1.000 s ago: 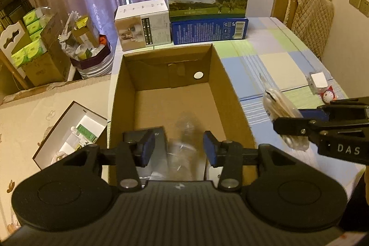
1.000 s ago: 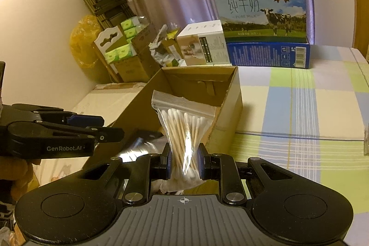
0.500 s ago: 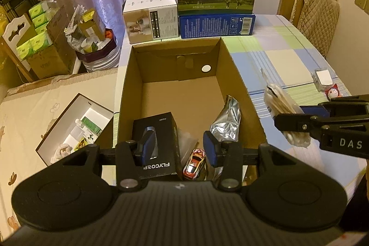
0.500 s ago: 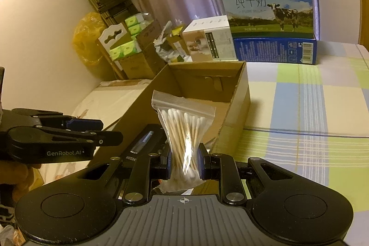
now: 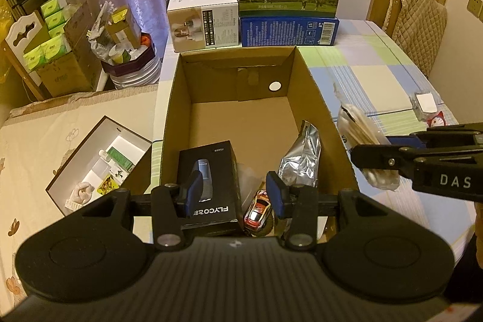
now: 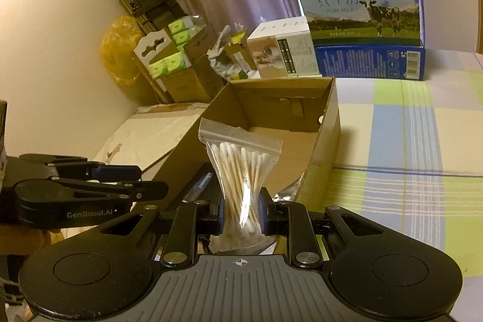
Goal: Organize objects
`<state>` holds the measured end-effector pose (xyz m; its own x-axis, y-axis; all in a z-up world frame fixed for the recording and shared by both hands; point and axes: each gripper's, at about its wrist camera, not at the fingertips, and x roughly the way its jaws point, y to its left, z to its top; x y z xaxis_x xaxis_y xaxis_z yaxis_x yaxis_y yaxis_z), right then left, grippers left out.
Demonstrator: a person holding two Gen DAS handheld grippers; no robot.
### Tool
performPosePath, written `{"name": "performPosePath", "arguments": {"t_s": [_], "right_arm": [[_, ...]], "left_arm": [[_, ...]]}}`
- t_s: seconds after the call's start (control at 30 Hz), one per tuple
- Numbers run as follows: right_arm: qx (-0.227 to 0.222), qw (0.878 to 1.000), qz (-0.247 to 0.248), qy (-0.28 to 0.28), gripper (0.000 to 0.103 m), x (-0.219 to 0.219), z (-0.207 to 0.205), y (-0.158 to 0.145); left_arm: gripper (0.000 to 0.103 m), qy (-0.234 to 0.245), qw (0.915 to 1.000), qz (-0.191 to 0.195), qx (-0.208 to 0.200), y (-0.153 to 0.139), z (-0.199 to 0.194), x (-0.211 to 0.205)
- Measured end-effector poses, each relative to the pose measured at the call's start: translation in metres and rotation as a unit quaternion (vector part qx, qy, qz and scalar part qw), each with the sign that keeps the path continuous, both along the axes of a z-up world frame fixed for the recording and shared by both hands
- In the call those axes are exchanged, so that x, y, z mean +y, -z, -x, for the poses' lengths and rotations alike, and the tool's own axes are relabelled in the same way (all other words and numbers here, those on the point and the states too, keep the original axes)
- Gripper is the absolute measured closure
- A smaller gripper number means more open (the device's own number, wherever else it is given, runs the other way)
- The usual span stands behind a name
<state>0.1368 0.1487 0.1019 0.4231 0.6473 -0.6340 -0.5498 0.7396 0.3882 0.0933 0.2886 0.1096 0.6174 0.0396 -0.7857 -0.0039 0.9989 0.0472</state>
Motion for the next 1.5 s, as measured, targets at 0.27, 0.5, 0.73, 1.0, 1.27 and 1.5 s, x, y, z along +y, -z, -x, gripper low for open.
{"name": "performPosePath", "arguments": {"t_s": [0.27,0.5,0.73,1.0,1.27,1.5], "right_arm": [[0.025,0.997,-0.068,0.01,0.034,-0.003,-0.013,0.014],[0.032,0.998,-0.054,0.021,0.034,-0.013,-0.013,0.017],[0.035,0.998,-0.053,0.029,0.034,-0.029,-0.002,0.015],[0.031,0.997,-0.059,0.042,0.034,-0.053,0.014,0.004],[0.03,0.996,-0.057,0.066,0.034,-0.087,0.026,-0.004],[0.016,0.994,-0.039,0.105,0.033,-0.129,0.038,-0.006]], "left_arm": [[0.063,-0.011,0.9999,0.002,0.001,0.004,0.005,0.007],[0.063,-0.015,0.9998,0.01,0.004,0.01,0.01,0.006],[0.06,-0.018,0.9997,0.019,-0.001,0.008,0.019,-0.003],[0.057,-0.017,0.9995,0.025,-0.008,0.001,0.033,-0.021],[0.048,-0.009,0.9994,0.029,-0.018,-0.008,0.041,-0.047],[0.025,0.003,0.9988,0.034,-0.034,-0.013,0.04,-0.076]]}}
